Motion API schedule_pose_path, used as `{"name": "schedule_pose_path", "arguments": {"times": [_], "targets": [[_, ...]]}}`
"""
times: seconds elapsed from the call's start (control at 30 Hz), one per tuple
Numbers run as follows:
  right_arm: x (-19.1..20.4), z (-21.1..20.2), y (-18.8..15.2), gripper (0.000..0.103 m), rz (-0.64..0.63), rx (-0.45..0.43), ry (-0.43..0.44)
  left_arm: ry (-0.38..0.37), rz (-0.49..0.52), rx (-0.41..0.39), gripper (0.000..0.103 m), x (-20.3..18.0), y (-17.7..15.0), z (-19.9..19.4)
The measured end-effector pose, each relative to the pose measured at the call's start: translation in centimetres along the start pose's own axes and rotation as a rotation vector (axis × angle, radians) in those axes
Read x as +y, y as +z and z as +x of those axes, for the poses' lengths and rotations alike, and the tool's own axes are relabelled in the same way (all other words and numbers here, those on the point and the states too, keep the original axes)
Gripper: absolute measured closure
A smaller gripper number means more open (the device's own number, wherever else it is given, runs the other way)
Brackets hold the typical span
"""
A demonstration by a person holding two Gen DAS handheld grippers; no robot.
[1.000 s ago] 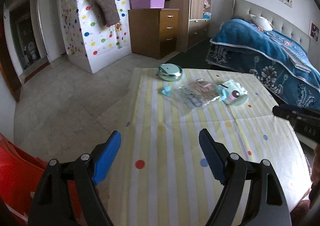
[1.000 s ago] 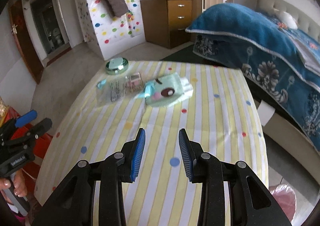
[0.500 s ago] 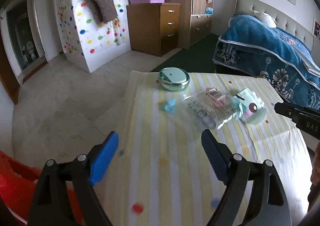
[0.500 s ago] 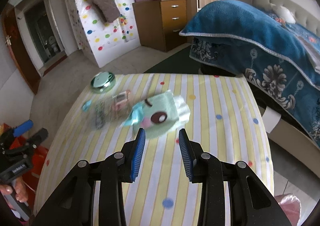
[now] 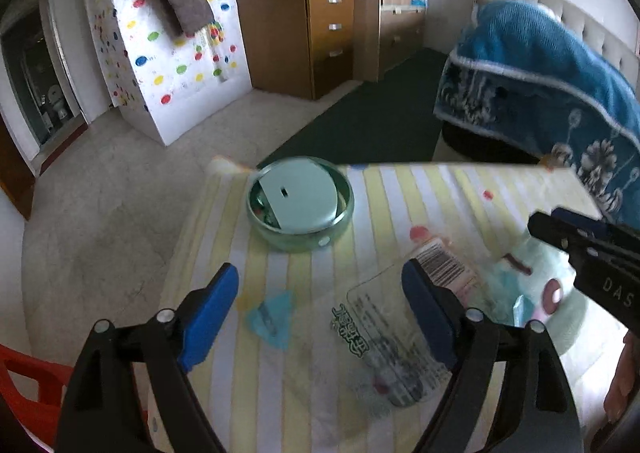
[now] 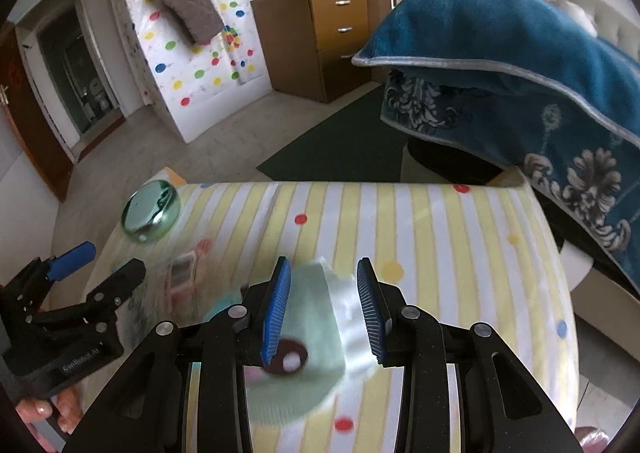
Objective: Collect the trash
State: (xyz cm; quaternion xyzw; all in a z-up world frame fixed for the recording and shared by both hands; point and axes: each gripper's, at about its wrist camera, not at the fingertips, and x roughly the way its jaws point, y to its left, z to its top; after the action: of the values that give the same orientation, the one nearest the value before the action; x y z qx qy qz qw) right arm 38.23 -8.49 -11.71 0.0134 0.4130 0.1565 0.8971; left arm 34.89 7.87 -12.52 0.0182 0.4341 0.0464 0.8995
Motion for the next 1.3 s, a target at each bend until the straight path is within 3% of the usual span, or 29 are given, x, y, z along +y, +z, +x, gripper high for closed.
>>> {"name": "schedule_pose_path", "arguments": {"times": [0.03, 0.27, 0.47, 0.63, 0.77, 0.83, 0.93, 1.03, 1.3], "targets": [[0.3, 0.5, 0.0, 0.067, -0.014, 0.021, 0.002, -0.012, 0.009, 0.025, 0.030, -0.1, -0.2, 0.3], [0.6, -0.7, -1.4, 0.070, -0.086, 0.074, 0.004, -0.102, 0.091, 0.048, 0.031, -1.2, -3.2, -2.3], [0.5, -5.7, -7.0, 0.071, -0.106, 0.087, 0.004, -0.112, 0.153, 0.055, 0.031, -2.6, -9.1, -7.4], [0.2, -11.2, -13.8, 0.071, -0.059, 0.079, -0.010, -0.133, 0.156, 0.077, 0.031, -3.7, -13.8, -11.3], [-0.2, -14.6, -16.9, 0.070, -0.007, 0.092, 0.021, -0.147, 0.183, 0.084, 0.031, -4.6, -16.5, -13.8], [-1.8, -18.0, -17.2, 0.070, 0.053, 0.026, 0.037, -0.143, 0.180, 0.061, 0.030, -4.4, -17.2, -15.4], [-3.8, -22.5, -17.8, 0.069, 0.117, -0.064, 0.012, -0.178, 0.151, 0.002, 0.020, -3.4, -17.8, -17.8], [-4.6, -24.9, -18.9, 0.063, 0.127, -0.068, -0.036, -0.213, 0.165, -0.048, 0.007, -3.5, -18.4, -19.0], [-6.3, -25.4, -21.2, 0.060, 0.145, -0.006, -0.027, -0.183, 0.283, 0.007, 0.007, -6.5, -19.6, -17.1]]}}
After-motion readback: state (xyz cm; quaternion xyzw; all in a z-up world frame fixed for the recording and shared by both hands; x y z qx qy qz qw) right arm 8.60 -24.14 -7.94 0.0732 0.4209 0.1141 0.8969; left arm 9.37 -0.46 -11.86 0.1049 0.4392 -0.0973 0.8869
